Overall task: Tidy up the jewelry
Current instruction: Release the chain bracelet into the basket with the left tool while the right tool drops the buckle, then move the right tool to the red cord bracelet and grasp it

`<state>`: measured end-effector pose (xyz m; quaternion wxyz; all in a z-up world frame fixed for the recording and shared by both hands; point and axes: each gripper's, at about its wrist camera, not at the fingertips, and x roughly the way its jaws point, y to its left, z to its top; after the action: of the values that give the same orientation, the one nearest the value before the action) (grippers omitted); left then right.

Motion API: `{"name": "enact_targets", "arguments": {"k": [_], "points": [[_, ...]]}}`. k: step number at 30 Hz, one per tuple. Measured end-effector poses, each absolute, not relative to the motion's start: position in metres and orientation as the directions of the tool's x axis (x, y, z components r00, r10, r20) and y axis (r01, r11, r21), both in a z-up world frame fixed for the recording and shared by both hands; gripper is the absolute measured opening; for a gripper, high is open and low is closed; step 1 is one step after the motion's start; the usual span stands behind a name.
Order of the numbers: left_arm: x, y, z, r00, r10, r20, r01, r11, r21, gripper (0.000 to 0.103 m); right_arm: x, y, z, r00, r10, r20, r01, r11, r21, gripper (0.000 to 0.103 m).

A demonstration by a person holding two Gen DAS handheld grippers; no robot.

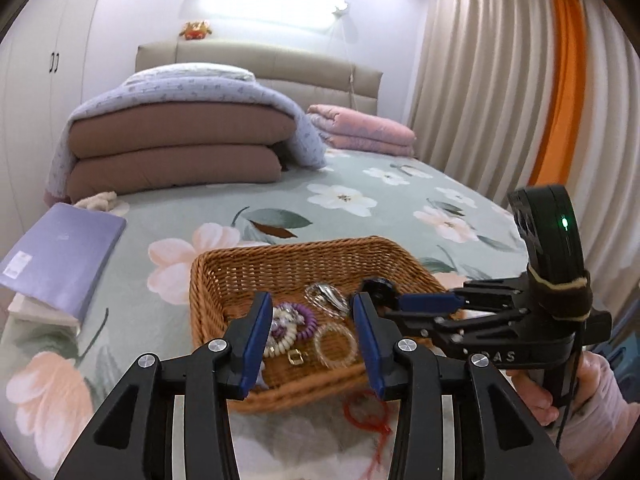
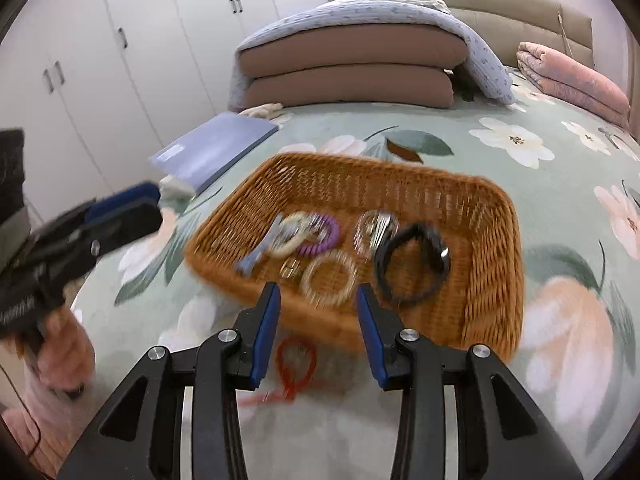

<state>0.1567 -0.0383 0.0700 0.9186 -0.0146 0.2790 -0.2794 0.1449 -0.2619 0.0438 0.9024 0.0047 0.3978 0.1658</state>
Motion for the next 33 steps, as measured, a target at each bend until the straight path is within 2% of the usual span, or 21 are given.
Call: {"name": "enact_targets", "arguments": {"k": [4, 7, 13, 18, 26, 30, 31, 32, 33], "points": [[0.13, -0.029, 0.071, 0.712, -0.517, -0.475, 0.508, 0.847, -0.16, 0.043, 0.105, -0.258, 0.039, 0.616, 0.342, -0.709, -0.33, 0.93, 0.162, 0.042], [0.113, -0.026, 0.066, 0.7, -0.524, -0.485, 0.521, 0.839, -0.155, 0.043, 0.092, -0.257, 0.03, 0.611, 0.341, -0.715, -0.319, 0.932, 0.172, 0.042], [0.095, -0.026, 0.042, 0.651, -0.555, -0.518, 0.522, 0.823, -0.224, 0.043, 0.102, -0.262, -0.001, 0.567, 0.353, -0.744, -0.261, 0.934, 0.244, 0.031], [0.092, -0.029, 0.011, 0.596, -0.554, -0.581, 0.501, 0.823, -0.27, 0.043, 0.115, -0.268, -0.011, 0.569, 0.35, -0.744, -0.219, 0.937, 0.274, 0.03], [0.128, -0.032, -0.038, 0.522, -0.495, -0.695, 0.403, 0.861, -0.311, 0.043, 0.138, -0.263, -0.027, 0.568, 0.296, -0.768, -0.185, 0.955, 0.232, 0.03], [0.134, -0.035, -0.041, 0.515, -0.497, -0.699, 0.398, 0.86, -0.319, 0.043, 0.145, -0.254, -0.031, 0.565, 0.277, -0.777, -0.193, 0.96, 0.202, 0.03], [0.135, -0.036, -0.041, 0.515, -0.497, -0.699, 0.4, 0.86, -0.317, 0.043, 0.147, -0.252, -0.031, 0.566, 0.269, -0.779, -0.194, 0.962, 0.191, 0.027], [0.136, -0.038, -0.041, 0.514, -0.494, -0.701, 0.4, 0.861, -0.314, 0.043, 0.149, -0.25, -0.032, 0.566, 0.265, -0.781, -0.199, 0.963, 0.183, 0.015], [0.138, -0.039, -0.043, 0.511, -0.489, -0.706, 0.396, 0.864, -0.311, 0.043, 0.15, -0.246, -0.034, 0.558, 0.262, -0.787, -0.21, 0.962, 0.171, 0.01]]}}
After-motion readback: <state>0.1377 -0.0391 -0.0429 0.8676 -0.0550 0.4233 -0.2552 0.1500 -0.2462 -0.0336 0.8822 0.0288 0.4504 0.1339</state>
